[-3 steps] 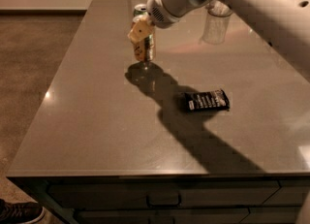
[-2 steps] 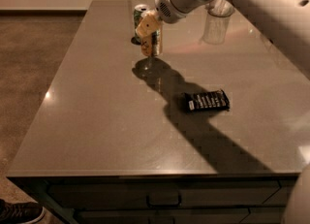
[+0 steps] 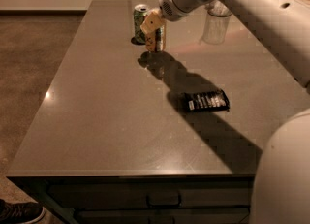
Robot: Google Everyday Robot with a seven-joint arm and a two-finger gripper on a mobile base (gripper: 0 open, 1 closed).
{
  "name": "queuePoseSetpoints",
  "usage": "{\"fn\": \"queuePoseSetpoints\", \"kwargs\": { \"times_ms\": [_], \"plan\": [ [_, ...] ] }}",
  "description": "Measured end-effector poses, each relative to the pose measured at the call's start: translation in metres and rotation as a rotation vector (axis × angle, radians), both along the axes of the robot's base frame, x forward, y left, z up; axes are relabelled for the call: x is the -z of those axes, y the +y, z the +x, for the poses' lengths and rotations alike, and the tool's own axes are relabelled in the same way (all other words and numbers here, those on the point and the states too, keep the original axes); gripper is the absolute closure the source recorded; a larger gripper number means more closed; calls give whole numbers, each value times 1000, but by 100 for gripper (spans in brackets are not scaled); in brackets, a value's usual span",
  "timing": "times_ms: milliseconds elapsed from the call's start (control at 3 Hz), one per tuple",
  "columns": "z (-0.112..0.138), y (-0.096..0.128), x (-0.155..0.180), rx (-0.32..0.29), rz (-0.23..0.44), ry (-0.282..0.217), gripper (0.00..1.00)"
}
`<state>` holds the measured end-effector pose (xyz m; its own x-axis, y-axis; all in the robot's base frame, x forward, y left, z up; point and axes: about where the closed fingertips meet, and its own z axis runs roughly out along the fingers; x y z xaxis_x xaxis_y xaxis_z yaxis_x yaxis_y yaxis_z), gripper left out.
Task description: Move orange can near green can
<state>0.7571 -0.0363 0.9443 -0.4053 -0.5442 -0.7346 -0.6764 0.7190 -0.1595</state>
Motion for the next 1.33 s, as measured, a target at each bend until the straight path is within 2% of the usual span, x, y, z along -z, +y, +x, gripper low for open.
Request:
{"fn": "queuePoseSetpoints", "kwargs": {
  "times_ms": [333, 667, 1333],
  "plan": [
    [16, -1, 12, 22, -29, 27, 82],
    [24, 1, 25, 23, -51, 57, 59],
    [29, 3, 35, 12, -52, 67, 13]
  ]
}}
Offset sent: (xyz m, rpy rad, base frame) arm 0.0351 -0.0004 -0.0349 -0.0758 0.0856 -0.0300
